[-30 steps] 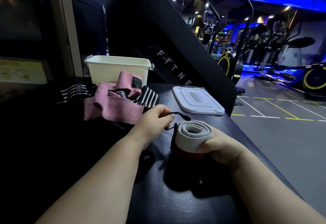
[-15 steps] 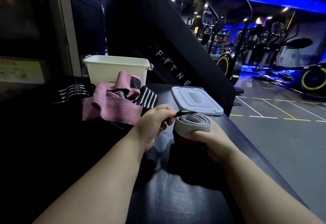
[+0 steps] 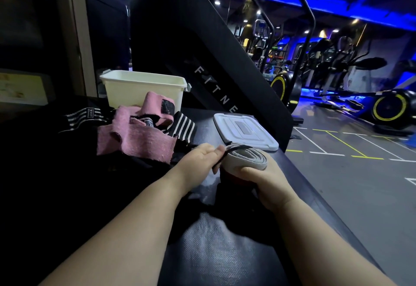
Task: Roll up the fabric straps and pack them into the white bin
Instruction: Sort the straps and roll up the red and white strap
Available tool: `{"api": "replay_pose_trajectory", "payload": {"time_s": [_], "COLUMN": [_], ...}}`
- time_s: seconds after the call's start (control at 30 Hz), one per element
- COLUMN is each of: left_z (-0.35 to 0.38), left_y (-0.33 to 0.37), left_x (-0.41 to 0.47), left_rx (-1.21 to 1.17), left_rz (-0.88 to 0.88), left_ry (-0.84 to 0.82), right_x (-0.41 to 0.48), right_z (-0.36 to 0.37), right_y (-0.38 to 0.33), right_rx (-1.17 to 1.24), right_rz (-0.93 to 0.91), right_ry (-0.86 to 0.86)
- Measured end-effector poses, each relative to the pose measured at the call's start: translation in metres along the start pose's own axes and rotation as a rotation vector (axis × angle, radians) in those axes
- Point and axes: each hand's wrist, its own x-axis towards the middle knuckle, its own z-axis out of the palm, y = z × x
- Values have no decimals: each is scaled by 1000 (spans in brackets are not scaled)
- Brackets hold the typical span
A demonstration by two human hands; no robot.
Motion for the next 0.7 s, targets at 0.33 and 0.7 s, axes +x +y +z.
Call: {"api": "replay_pose_trajectory", "payload": {"time_s": [0.33, 0.7], "left_z": [7, -4], "left_y": [-12, -18], "left_x": [2, 6], "left_rx": [-137, -205], "left_rz": [-7, -65], "left_ry": [-94, -38], "right_x": [3, -1], "right_z": [-3, -27], "right_y": [8, 12], "right_rx": [30, 180], "right_rz": [86, 292], "right_ry": [-15, -122]}}
